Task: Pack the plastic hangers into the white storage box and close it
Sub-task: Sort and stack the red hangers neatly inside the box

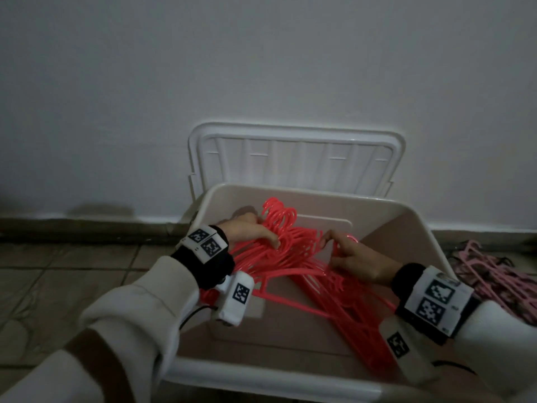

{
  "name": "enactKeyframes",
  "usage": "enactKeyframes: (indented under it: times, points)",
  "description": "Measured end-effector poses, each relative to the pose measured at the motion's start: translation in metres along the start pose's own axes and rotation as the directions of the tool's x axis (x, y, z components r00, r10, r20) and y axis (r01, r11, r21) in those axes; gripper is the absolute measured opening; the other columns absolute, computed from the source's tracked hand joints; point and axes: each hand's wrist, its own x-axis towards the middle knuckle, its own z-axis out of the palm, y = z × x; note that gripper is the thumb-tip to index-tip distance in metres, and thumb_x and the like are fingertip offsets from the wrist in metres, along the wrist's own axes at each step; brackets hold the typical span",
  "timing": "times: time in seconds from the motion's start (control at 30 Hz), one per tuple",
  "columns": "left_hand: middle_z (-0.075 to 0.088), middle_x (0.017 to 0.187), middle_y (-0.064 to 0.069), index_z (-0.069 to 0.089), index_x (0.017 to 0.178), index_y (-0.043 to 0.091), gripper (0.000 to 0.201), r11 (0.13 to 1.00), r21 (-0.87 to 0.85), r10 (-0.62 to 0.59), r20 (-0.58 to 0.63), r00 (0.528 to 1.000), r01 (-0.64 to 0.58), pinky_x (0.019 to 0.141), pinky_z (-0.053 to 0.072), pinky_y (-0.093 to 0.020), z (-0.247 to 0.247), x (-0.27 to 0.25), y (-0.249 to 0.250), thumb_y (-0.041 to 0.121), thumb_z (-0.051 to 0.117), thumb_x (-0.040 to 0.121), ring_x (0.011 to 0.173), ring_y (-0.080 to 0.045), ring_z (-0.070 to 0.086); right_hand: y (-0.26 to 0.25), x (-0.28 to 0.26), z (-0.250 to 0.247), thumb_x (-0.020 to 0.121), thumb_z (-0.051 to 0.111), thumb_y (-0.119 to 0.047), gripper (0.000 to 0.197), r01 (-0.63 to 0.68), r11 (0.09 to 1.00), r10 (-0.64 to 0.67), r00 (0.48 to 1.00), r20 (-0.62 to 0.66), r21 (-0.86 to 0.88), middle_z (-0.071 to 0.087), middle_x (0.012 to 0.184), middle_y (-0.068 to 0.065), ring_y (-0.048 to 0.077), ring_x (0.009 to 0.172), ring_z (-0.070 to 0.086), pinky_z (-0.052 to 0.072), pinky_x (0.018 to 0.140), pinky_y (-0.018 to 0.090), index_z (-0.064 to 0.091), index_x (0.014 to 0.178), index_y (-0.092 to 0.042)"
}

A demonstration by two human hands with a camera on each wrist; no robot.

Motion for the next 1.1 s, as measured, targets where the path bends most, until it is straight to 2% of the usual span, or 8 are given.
enactKeyframes:
  times: [0.17, 0.27, 0.4, 0.57, 0.73, 0.9, 1.0, 1.1]
  points:
    - [0.073, 0.082, -0.011, 0.072, 0.078, 0.009, 0.054, 0.995, 0.08, 0.068, -0.052, 0.996, -0.064, 0.078, 0.058, -0.04, -0.005, -0.019, 0.016, 0.033, 0.08, 0.03, 0.078, -0.026, 0.071, -0.018, -0.01, -0.008, 0.078, 0.048, 0.012, 0.041, 0.215, 0.904, -0.182, 0.976, 0.121, -0.369, 0.051, 0.078, -0.008, -0.001, 0.08, 0.053, 0.027, 0.066, -0.002, 0.063, 0.113, -0.005]
    - [0.074, 0.08, -0.007, 0.073, 0.076, 0.01, 0.046, 0.991, 0.12, 0.077, -0.089, 0.993, -0.066, 0.076, 0.058, -0.032, -0.006, -0.029, 0.019, 0.033, 0.079, 0.037, 0.078, -0.023, 0.07, -0.017, -0.009, -0.008, 0.078, 0.053, 0.002, 0.036, 0.127, 0.868, -0.108, 0.992, 0.066, -0.48, 0.046, 0.078, -0.018, 0.018, 0.1, 0.057, 0.037, 0.078, 0.015, 0.072, 0.098, -0.022]
    - [0.074, 0.08, -0.004, 0.074, 0.079, 0.012, 0.058, 0.993, 0.111, 0.066, -0.155, 0.986, -0.049, 0.079, 0.057, -0.031, -0.002, -0.036, 0.017, 0.043, 0.076, 0.029, 0.078, -0.019, 0.07, -0.028, -0.019, -0.017, 0.087, 0.053, -0.014, 0.027, 0.024, 0.826, -0.103, 0.989, -0.109, -0.563, 0.063, 0.098, -0.009, 0.015, 0.102, 0.058, 0.041, 0.09, 0.029, 0.071, 0.096, -0.031]
    - [0.074, 0.077, -0.007, 0.075, 0.077, 0.014, 0.059, 0.998, 0.05, 0.038, -0.192, 0.981, -0.029, 0.079, 0.058, -0.04, 0.0, -0.028, 0.002, 0.041, 0.08, 0.025, 0.077, -0.024, 0.071, -0.031, -0.025, -0.02, 0.085, 0.054, -0.009, 0.016, 0.218, 0.865, -0.325, 0.929, -0.174, -0.453, 0.054, 0.083, -0.001, 0.028, 0.08, 0.058, 0.047, 0.074, 0.04, 0.05, 0.084, -0.024]
    - [0.073, 0.076, -0.01, 0.075, 0.074, 0.01, 0.057, 0.999, -0.002, 0.031, -0.226, 0.974, -0.033, 0.078, 0.058, -0.043, -0.003, -0.025, -0.005, 0.036, 0.081, 0.023, 0.076, -0.026, 0.071, -0.026, -0.025, -0.022, 0.069, 0.05, -0.012, 0.018, 0.391, 0.738, -0.442, 0.896, 0.044, -0.55, 0.033, 0.084, -0.005, 0.017, 0.077, 0.038, 0.031, 0.067, 0.031, 0.046, 0.077, -0.027]
    - [0.074, 0.075, -0.01, 0.075, 0.077, 0.009, 0.058, 0.999, -0.027, 0.025, -0.216, 0.976, -0.032, 0.079, 0.058, -0.042, -0.007, -0.026, -0.006, 0.032, 0.079, 0.024, 0.074, -0.026, 0.071, -0.02, -0.033, -0.03, 0.074, 0.061, -0.001, 0.011, 0.455, 0.737, -0.485, 0.871, 0.078, -0.5, 0.048, 0.075, -0.011, 0.004, 0.067, 0.049, 0.037, 0.062, 0.014, 0.067, 0.068, -0.008]
    - [0.074, 0.076, -0.01, 0.076, 0.078, 0.01, 0.057, 0.999, -0.037, 0.012, -0.204, 0.979, -0.02, 0.08, 0.058, -0.042, -0.008, -0.027, -0.008, 0.033, 0.08, 0.025, 0.074, -0.027, 0.071, -0.004, -0.037, -0.031, 0.07, 0.064, 0.001, 0.03, 0.426, 0.784, -0.482, 0.876, -0.01, -0.452, 0.055, 0.065, -0.019, 0.004, 0.064, 0.059, 0.041, 0.067, 0.02, 0.062, 0.05, -0.021]
    - [0.074, 0.075, -0.009, 0.076, 0.076, 0.012, 0.055, 1.0, -0.023, 0.015, -0.2, 0.98, -0.02, 0.08, 0.057, -0.041, -0.009, -0.025, -0.009, 0.035, 0.081, 0.026, 0.074, -0.028, 0.071, 0.006, -0.039, -0.03, 0.073, 0.059, -0.001, 0.05, 0.301, 0.855, -0.362, 0.929, -0.071, -0.421, 0.062, 0.076, -0.028, 0.003, 0.082, 0.064, 0.044, 0.086, 0.036, 0.058, 0.046, -0.043]
